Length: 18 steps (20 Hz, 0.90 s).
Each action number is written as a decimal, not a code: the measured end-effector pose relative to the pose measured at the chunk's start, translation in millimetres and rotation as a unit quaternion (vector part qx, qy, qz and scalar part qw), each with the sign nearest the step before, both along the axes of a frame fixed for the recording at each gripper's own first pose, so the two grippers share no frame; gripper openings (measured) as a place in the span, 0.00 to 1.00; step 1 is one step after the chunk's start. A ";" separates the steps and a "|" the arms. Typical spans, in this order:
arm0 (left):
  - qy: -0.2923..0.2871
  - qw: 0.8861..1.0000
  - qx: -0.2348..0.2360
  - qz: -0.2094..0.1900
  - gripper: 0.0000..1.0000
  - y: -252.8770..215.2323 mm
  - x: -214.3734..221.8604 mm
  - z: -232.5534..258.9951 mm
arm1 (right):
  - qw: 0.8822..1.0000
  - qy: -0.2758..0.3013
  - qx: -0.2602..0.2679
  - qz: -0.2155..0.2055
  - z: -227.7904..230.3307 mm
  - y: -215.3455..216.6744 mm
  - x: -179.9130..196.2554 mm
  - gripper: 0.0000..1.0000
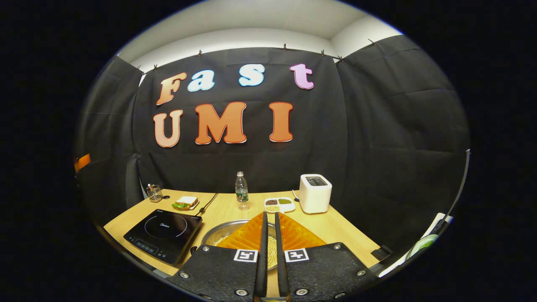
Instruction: First push the handle of the pot to place it horizontally, then grasp the pot with both hands and set it on the induction cooktop.
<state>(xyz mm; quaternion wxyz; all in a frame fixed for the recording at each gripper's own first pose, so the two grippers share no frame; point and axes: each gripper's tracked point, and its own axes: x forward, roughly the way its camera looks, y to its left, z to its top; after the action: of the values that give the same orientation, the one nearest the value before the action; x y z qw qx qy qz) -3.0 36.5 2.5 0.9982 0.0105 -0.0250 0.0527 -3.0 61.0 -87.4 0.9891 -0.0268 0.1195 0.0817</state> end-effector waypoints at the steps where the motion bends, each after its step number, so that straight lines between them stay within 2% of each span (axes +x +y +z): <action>1: 0.001 1.000 -0.002 0.000 0.97 0.4 0.8 -2.0 | 1.000 0.009 0.000 0.005 -7.7 2.6 -1.9 0.06; 9: 0.011 1.000 -0.008 -0.002 0.97 9.9 1.3 -12.2 | 0.996 0.076 -0.028 0.034 -66.5 24.0 -15.3 0.05; 18: 0.020 1.000 -0.007 0.001 0.97 18.5 -0.7 -18.4 | 0.985 0.147 -0.045 0.073 -129.8 57.5 -34.6 0.05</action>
<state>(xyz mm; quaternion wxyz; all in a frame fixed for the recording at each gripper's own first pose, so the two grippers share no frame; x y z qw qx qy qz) -3.7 55.0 -15.8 0.9985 0.0042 -0.0045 0.0539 -37.6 118.5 -217.2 0.9499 -0.0681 0.2649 0.1512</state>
